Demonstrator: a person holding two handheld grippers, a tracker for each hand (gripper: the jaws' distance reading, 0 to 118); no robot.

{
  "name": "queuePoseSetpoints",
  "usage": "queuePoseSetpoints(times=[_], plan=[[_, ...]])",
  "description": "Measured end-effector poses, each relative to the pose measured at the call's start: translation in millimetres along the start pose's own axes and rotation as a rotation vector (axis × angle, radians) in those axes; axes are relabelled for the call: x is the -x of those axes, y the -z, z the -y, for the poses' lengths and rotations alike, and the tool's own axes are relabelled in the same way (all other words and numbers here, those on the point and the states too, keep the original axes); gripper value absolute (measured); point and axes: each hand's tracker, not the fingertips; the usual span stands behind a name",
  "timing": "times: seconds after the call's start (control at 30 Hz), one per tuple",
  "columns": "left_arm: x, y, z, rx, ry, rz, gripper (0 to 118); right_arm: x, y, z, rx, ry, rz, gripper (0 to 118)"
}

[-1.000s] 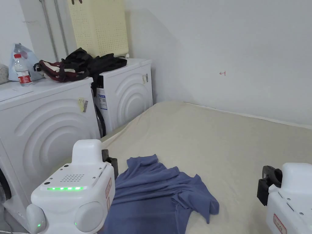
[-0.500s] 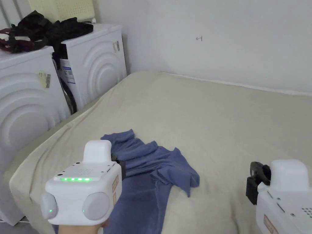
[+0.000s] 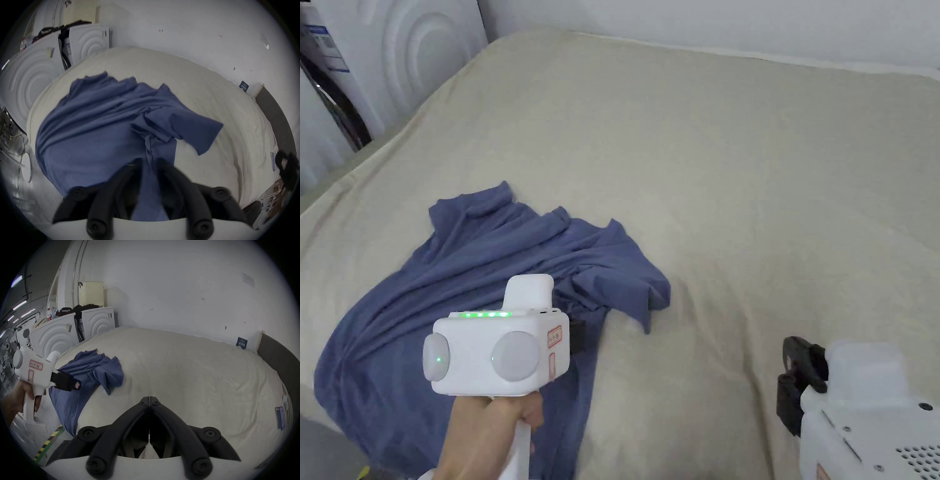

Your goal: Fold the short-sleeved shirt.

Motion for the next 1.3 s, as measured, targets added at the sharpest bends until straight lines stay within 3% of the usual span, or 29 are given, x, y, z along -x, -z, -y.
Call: queuePoseSetpoints(times=[0.03, 0.07, 0.13, 0.17, 0.53, 0.57, 0.67, 0.73, 0.77, 0.8, 0.83, 0.9, 1.03, 1.13, 1.3], plan=[[0, 4, -2, 0.023, 0.009, 0.014, 34, 0, 1, 3, 0.008, 0.004, -0.002, 0], [0, 8, -4, 0.045, 0.008, 0.023, 50, -1, 1, 7, 0.019, 0.009, -0.006, 0], [0, 16, -5, 0.084, -0.001, -0.007, 105, -1, 2, 13, 0.039, 0.018, -0.015, 0], [3, 21, -5, 0.095, -0.008, -0.011, 118, -1, 3, 16, 0.056, 0.02, -0.017, 0], [16, 46, -3, 0.11, -0.014, -0.078, 118, -4, 3, 28, 0.103, 0.055, -0.022, 0], [17, 45, -2, 0.098, -0.023, -0.077, 115, -5, 1, 28, 0.105, 0.052, -0.021, 0], [18, 40, -1, 0.082, 0.017, -0.118, 85, -9, -6, 30, 0.11, 0.056, -0.021, 0], [24, 29, -2, 0.069, 0.011, -0.104, 80, -12, -10, 31, 0.113, 0.078, -0.027, 0], [27, 23, -5, 0.069, 0.018, -0.107, 59, -13, -11, 32, 0.115, 0.092, -0.032, 0], [32, 17, -7, 0.044, 0.015, -0.124, 26, -14, -13, 32, 0.116, 0.101, -0.037, 0], [38, 13, -7, 0.026, -0.029, -0.167, 3, -14, -15, 32, 0.115, 0.104, -0.037, 0], [53, 14, -13, 0.069, -0.095, -0.046, 3, -13, -20, 32, 0.111, 0.102, -0.033, 0], [45, -1, -21, 0.041, -0.071, -0.049, 3, -16, -38, 30, 0.091, 0.101, -0.024, 0], [32, -13, -35, 0.026, -0.127, 0.072, 3, -23, -53, 29, 0.067, 0.107, -0.004, 0], [-23, -19, -70, -0.017, -0.05, 0.083, 3, -45, -80, 32, 0.033, 0.136, 0.049, 0]])
